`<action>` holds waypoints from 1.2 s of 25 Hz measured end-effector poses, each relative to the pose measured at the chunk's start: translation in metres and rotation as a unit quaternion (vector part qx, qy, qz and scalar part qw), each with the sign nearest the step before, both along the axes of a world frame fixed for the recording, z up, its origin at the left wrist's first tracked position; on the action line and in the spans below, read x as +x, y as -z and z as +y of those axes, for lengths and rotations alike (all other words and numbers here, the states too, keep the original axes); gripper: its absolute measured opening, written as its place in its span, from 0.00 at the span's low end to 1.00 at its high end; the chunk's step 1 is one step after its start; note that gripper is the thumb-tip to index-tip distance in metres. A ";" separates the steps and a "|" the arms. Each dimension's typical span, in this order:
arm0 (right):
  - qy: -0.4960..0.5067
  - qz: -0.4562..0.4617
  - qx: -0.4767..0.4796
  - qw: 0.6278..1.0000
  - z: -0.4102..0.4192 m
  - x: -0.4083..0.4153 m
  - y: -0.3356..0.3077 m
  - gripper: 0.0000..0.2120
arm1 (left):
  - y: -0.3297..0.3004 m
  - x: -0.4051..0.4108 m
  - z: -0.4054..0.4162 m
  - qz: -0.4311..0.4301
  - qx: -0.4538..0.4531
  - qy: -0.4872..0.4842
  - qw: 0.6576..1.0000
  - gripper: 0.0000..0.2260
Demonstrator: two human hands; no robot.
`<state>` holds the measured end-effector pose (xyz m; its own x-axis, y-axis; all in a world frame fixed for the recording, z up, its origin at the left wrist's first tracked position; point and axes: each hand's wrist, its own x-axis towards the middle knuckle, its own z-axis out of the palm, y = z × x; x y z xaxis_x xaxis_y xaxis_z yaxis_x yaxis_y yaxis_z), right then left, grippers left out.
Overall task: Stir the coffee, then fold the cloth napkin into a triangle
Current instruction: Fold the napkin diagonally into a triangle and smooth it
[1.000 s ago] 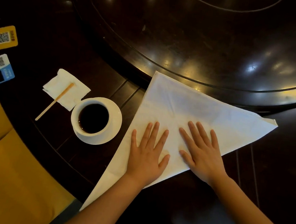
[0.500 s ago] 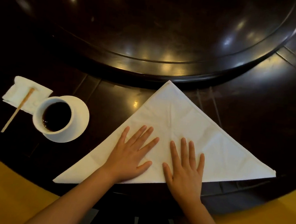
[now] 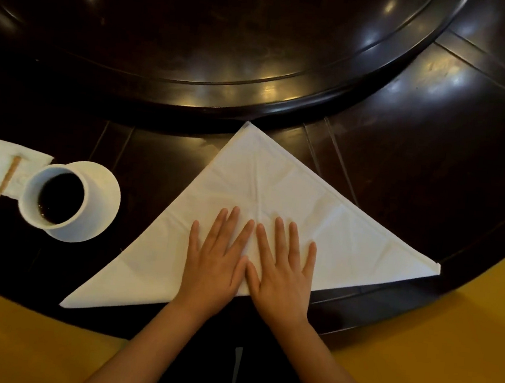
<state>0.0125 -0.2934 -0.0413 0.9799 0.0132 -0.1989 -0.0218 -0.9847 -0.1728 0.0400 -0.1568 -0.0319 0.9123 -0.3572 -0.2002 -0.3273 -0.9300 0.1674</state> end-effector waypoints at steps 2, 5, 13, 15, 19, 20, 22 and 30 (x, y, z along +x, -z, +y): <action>-0.016 -0.003 -0.005 1.000 -0.001 0.004 0.001 0.29 | 0.001 -0.001 -0.010 0.011 0.000 -0.020 1.000 0.26; -0.037 -0.013 0.002 0.999 -0.023 0.008 0.005 0.28 | 0.006 0.000 -0.011 0.002 0.013 -0.034 0.999 0.26; 0.009 -0.008 -0.046 0.999 -0.148 0.009 0.007 0.31 | 0.014 -0.001 -0.010 0.001 0.031 -0.031 0.999 0.35; 0.001 -0.006 -0.058 0.998 -0.178 0.008 0.009 0.31 | 0.015 -0.001 -0.009 0.003 0.036 -0.026 0.999 0.37; 0.029 0.000 -0.083 0.996 -0.225 0.011 0.009 0.33 | 0.014 0.000 -0.010 0.006 0.048 -0.022 0.999 0.40; 0.066 0.006 -0.084 0.994 -0.231 0.013 0.007 0.34 | 0.013 0.000 -0.010 0.006 0.045 -0.022 0.999 0.41; 0.143 0.009 -0.092 0.985 -0.226 0.019 0.002 0.35 | 0.013 0.000 -0.011 0.005 0.037 -0.020 0.999 0.40; -0.139 -0.050 0.043 0.988 -0.041 0.033 -0.008 0.26 | 0.009 -0.004 -0.016 -0.005 0.015 -0.043 0.999 0.27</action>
